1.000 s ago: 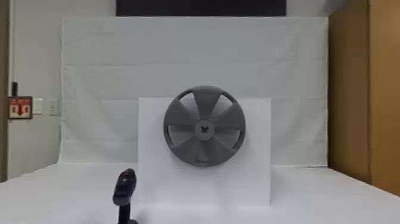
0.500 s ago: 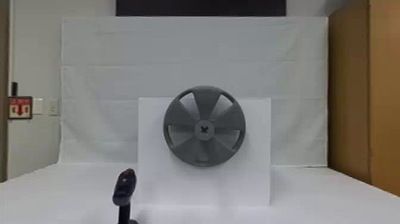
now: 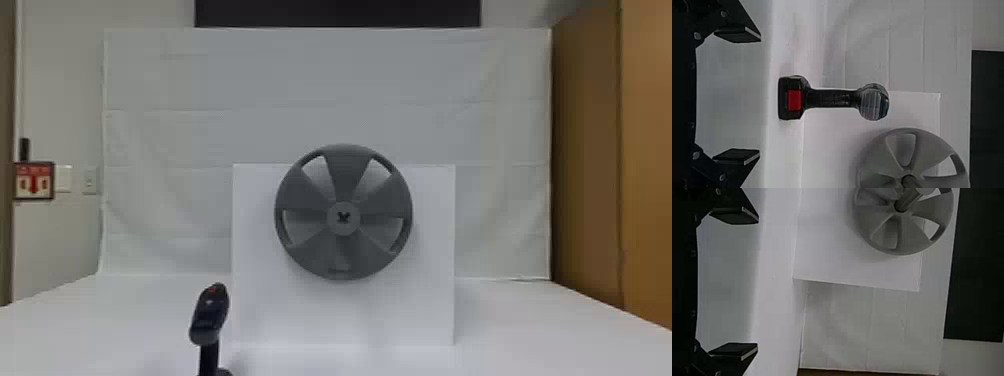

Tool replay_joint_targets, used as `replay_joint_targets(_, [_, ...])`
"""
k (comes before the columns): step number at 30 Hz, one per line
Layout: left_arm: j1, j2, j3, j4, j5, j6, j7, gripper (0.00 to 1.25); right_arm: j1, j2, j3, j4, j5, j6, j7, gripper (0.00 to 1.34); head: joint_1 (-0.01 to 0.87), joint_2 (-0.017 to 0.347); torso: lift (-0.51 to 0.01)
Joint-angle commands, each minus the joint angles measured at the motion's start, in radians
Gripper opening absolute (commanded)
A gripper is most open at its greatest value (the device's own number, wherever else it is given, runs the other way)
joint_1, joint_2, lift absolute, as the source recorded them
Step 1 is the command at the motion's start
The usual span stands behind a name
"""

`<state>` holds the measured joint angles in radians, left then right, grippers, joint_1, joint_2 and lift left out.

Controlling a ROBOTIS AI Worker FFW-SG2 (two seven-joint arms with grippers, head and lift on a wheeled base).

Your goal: Grab the drill and drilling bolt

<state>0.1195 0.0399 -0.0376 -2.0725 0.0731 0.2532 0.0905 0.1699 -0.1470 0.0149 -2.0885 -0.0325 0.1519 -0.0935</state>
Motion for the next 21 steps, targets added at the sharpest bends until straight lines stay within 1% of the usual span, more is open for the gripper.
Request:
replay_joint_targets(1, [0.002, 0.000, 0.002, 0.002, 0.001, -0.003, 0.000, 1.01, 0.002, 0.000, -0.001, -0.001, 0.000, 0.000, 0.000, 1.18, -0.015, 0.051, -0.398])
replay_joint_targets(21, [0.002, 0.000, 0.002, 0.003, 0.002, -0.006, 0.000, 1.01, 0.002, 0.003, -0.001, -0.001, 0.000, 0.000, 0.000, 1.18, -0.015, 0.051, -0.398])
